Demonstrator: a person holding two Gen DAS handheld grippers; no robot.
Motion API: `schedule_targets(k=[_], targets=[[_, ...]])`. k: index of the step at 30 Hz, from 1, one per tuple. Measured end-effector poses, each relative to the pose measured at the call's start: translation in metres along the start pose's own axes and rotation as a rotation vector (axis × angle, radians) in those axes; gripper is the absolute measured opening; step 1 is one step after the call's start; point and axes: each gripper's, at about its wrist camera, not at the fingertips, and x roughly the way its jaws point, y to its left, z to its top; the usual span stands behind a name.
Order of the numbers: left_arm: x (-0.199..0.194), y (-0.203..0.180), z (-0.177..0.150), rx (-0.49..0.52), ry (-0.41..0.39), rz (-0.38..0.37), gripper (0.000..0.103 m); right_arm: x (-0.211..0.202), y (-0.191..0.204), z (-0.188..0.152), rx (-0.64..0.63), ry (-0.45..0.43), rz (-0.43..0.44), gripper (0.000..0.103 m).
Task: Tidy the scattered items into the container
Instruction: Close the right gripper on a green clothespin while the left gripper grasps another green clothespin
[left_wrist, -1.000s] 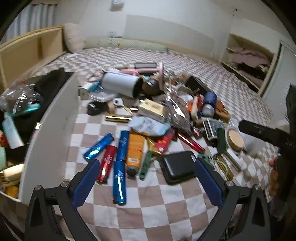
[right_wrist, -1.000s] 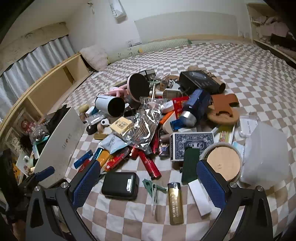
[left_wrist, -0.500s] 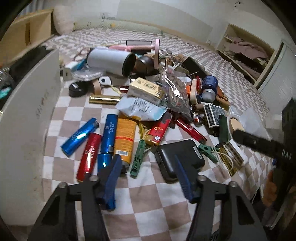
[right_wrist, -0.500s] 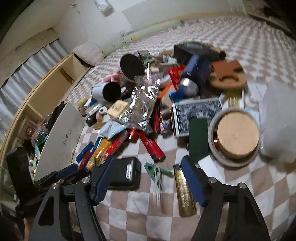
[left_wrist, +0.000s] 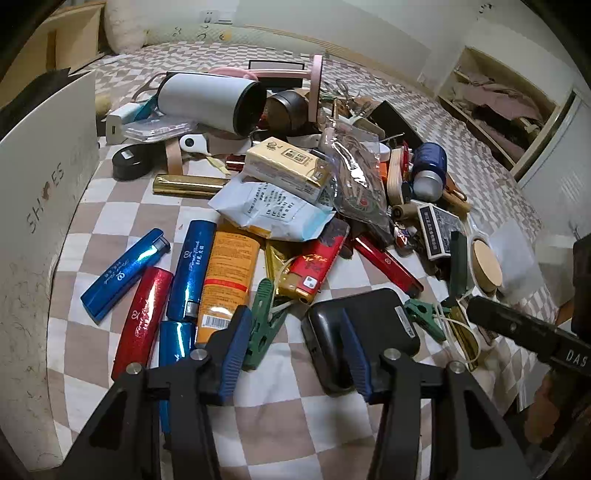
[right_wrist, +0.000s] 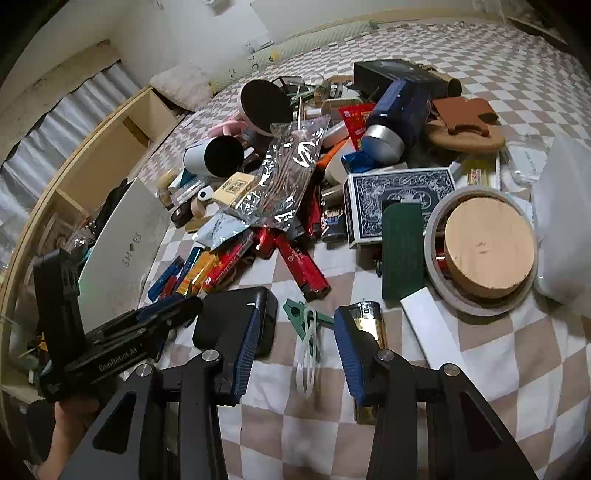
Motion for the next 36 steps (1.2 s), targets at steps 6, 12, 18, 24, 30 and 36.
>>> schedule_targets(k=[6, 12, 18, 24, 30, 36], targets=[[0.000, 0.004, -0.001, -0.012, -0.005, -0.002, 0.038, 0.004, 0.000, -0.003, -0.014, 0.016, -0.006, 0.043], [0.000, 0.009, -0.006, -0.017, -0.002, 0.007, 0.026, 0.017, 0.008, -0.007, -0.088, 0.033, -0.073, 0.032], [-0.005, 0.017, -0.009, -0.076, 0.010, -0.043, 0.014, 0.033, 0.011, -0.011, -0.140, 0.051, -0.132, 0.031], [-0.009, 0.016, -0.015, -0.072, 0.020, -0.031, 0.010, 0.034, 0.008, -0.010, -0.139, 0.054, -0.126, 0.018], [-0.010, 0.021, -0.020, -0.087, 0.036, -0.018, 0.005, 0.028, 0.007, -0.012, -0.127, 0.060, -0.078, 0.014], [-0.011, 0.021, -0.019, -0.083, 0.008, 0.006, 0.010, 0.014, 0.013, -0.011, -0.098, 0.049, 0.011, 0.013]])
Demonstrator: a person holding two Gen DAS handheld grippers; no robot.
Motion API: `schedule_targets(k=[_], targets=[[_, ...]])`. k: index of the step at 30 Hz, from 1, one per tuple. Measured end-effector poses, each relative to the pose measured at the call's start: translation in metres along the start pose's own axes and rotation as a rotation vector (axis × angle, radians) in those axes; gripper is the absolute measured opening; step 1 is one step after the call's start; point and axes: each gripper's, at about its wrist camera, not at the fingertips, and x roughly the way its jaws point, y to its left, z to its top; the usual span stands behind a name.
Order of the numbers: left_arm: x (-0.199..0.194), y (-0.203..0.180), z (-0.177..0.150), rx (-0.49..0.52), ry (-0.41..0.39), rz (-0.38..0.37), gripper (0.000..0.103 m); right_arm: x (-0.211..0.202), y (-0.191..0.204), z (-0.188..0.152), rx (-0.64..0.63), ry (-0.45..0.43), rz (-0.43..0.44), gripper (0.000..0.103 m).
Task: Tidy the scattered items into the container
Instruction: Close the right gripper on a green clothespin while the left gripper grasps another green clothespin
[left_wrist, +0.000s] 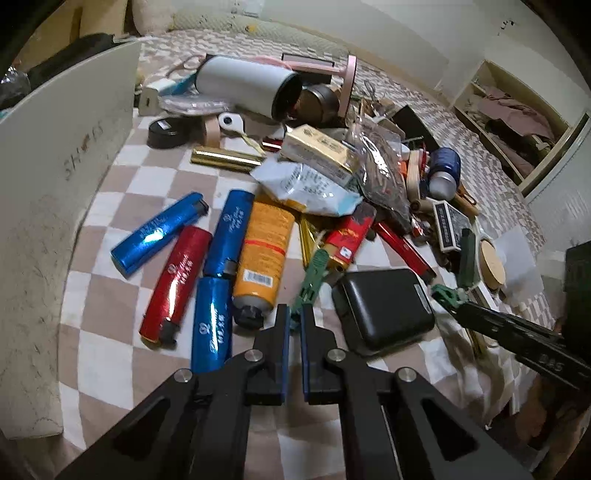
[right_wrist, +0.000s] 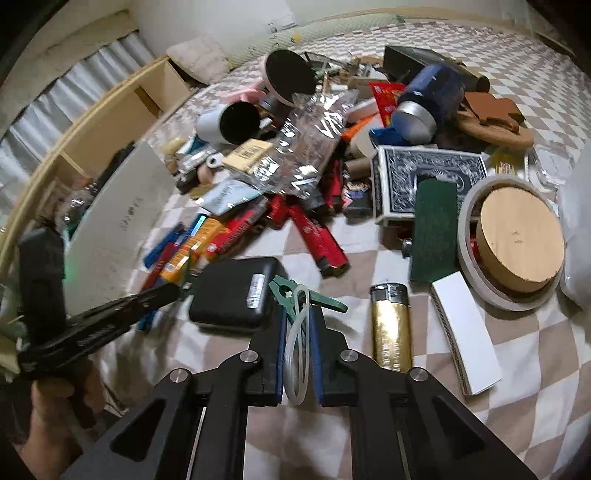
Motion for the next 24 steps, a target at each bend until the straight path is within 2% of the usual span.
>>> schedule_targets(k=[4, 6, 9, 15, 24], targets=[[0.005, -0.005, 0.001, 0.014, 0.006, -0.024, 0.026, -0.008, 0.004, 0.002, 0.006, -0.013, 0.036, 0.012], [0.009, -0.009, 0.001, 0.044, 0.009, -0.005, 0.029, -0.011, 0.005, 0.003, 0.014, -0.014, 0.052, 0.012], [0.016, -0.013, 0.002, 0.078, 0.008, 0.032, 0.029, -0.012, 0.004, 0.004, 0.031, -0.012, 0.076, 0.012], [0.021, -0.007, 0.004, 0.072, -0.003, 0.054, 0.028, -0.008, -0.003, 0.004, 0.064, 0.010, 0.085, 0.012], [0.014, -0.005, 0.000, 0.033, 0.026, 0.045, 0.010, -0.006, -0.007, 0.001, 0.078, 0.026, 0.082, 0.012]])
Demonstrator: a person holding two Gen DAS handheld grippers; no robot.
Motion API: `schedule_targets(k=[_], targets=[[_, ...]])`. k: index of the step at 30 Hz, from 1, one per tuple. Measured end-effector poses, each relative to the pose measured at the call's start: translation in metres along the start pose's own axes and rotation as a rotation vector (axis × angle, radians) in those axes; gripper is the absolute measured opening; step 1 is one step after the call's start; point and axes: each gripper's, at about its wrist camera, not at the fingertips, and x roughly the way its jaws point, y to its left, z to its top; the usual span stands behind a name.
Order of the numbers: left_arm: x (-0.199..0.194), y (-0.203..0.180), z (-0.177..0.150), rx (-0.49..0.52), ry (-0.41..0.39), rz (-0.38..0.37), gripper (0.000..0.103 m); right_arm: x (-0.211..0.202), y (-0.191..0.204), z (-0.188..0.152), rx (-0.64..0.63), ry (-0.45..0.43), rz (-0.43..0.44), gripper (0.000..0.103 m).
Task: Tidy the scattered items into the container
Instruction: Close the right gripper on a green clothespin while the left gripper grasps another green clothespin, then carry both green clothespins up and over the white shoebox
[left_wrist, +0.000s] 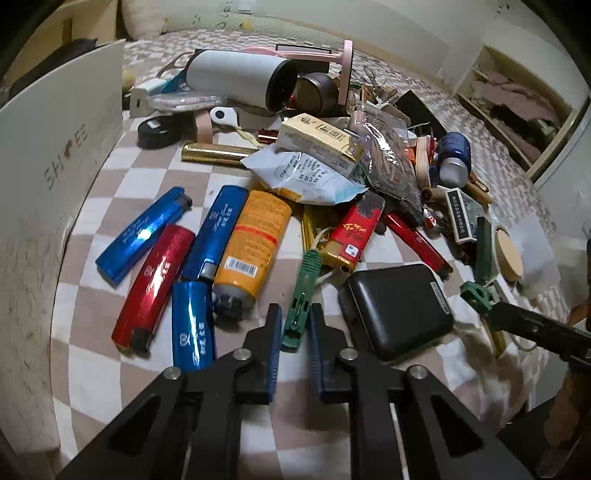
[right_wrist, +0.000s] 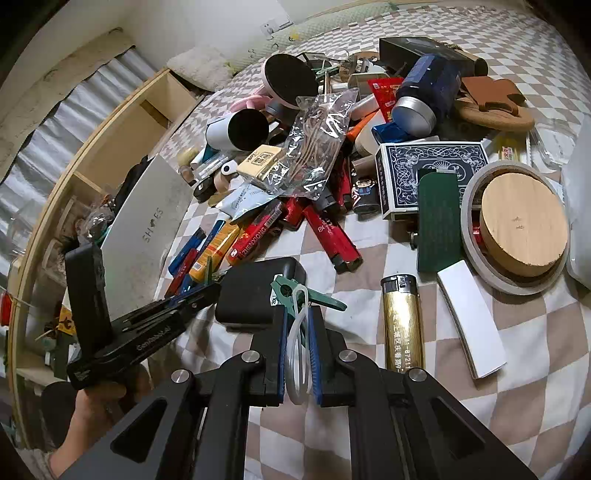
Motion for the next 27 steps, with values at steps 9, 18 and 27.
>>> schedule_targets(k=[9, 18, 27], targets=[[-0.026, 0.008, 0.000, -0.053, -0.048, -0.017, 0.010, -0.003, -0.004, 0.000, 0.021, -0.001, 0.004, 0.012], [-0.050, 0.014, 0.008, -0.078, -0.112, -0.026, 0.010, -0.003, -0.003, -0.001, 0.028, 0.000, 0.005, 0.012], [-0.070, 0.011, 0.012, -0.064, -0.152, -0.040, 0.010, -0.009, -0.003, 0.000, 0.039, -0.016, 0.002, 0.012]])
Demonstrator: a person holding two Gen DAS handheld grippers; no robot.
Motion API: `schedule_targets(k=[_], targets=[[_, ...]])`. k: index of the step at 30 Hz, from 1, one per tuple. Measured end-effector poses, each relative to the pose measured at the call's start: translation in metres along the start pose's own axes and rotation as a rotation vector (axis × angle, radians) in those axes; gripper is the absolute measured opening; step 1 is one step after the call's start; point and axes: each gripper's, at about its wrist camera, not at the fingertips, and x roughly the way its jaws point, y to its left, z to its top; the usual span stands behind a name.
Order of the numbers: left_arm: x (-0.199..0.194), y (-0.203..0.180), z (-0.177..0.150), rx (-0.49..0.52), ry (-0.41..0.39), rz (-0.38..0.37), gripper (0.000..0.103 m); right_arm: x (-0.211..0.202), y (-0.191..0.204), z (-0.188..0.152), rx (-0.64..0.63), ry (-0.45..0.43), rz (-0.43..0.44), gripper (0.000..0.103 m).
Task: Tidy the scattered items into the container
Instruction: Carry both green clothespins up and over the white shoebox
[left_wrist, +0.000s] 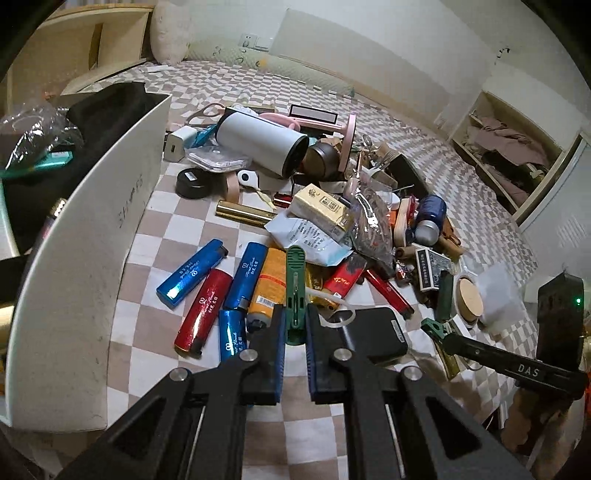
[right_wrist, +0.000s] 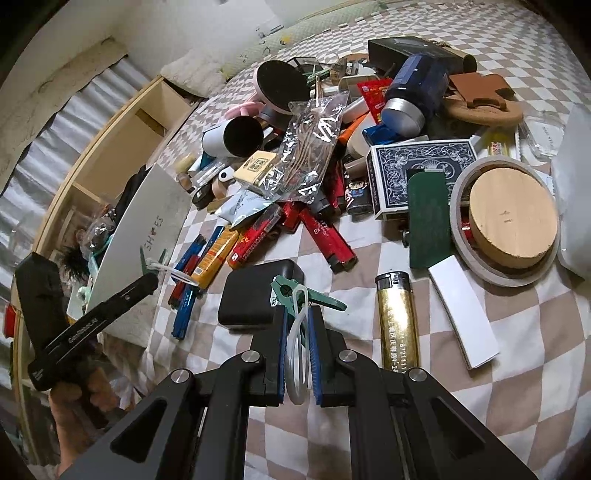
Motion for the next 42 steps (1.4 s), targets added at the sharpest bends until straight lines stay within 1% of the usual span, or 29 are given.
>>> schedule_targets(k=[7, 18, 24, 34, 42], targets=[[-0.012, -0.002, 0.004, 0.014, -0.026, -0.008, 0.010, -0.016, 0.006, 0.009, -0.021, -0.048, -0.018, 0.012], [-0.036, -0.004, 0.012, 0.038, -0.084, -0.013, 0.010, -0.049, 0.025, 0.040, -0.025, -0.153, 0.027, 0.012], [-0.053, -0.004, 0.018, 0.042, -0.132, -0.020, 0.010, -0.052, 0.040, 0.051, -0.044, -0.171, 0.042, 0.012], [-0.080, 0.005, 0.029, 0.030, -0.213, -0.023, 0.010, -0.059, 0.086, 0.069, -0.150, -0.209, 0.076, 0.012], [-0.111, 0.027, 0.037, -0.018, -0.290, -0.014, 0.010, -0.062, 0.128, 0.079, -0.246, -0.233, 0.113, 0.012]])
